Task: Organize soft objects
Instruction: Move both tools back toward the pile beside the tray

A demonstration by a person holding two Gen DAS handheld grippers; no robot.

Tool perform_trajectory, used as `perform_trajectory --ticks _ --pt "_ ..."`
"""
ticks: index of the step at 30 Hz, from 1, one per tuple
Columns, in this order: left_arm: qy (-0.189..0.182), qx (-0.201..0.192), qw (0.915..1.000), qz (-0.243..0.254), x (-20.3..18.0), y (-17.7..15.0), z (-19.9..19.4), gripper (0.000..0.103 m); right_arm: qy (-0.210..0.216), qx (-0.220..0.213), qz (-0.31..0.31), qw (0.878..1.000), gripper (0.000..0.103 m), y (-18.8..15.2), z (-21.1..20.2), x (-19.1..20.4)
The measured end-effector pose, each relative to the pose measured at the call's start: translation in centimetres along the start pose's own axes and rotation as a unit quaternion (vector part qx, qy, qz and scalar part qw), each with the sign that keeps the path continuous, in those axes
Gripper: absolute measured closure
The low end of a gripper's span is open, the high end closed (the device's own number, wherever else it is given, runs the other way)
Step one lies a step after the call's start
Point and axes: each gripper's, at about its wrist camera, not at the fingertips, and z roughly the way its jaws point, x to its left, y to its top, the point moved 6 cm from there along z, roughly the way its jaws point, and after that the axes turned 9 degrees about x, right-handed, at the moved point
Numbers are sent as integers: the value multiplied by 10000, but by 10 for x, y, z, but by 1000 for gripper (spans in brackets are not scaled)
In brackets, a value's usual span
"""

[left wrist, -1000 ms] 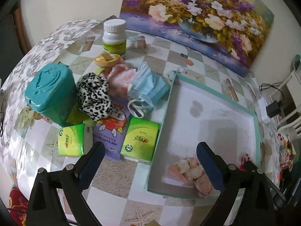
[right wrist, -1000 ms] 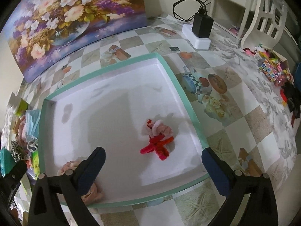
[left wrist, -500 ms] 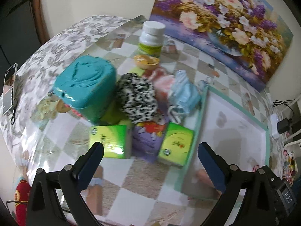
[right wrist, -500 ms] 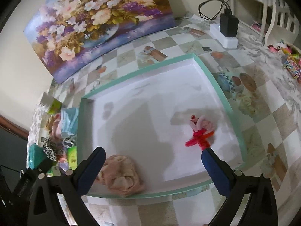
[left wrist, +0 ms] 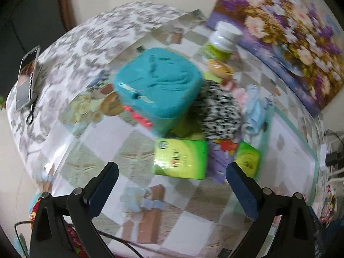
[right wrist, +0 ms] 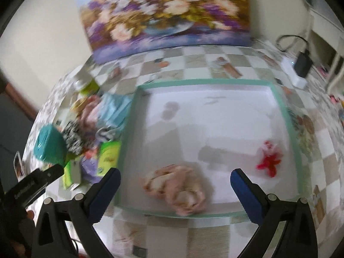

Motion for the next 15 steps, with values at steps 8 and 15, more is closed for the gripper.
perform_trajectory --ticks 8,15 --pt "-46 156 9988 -455 33 8 8 3 -47 46 -580 9983 0 -3 6 45" --pt "-248 300 9984 -403 28 12 18 3 -76 104 -744 9971 0 4 11 66"
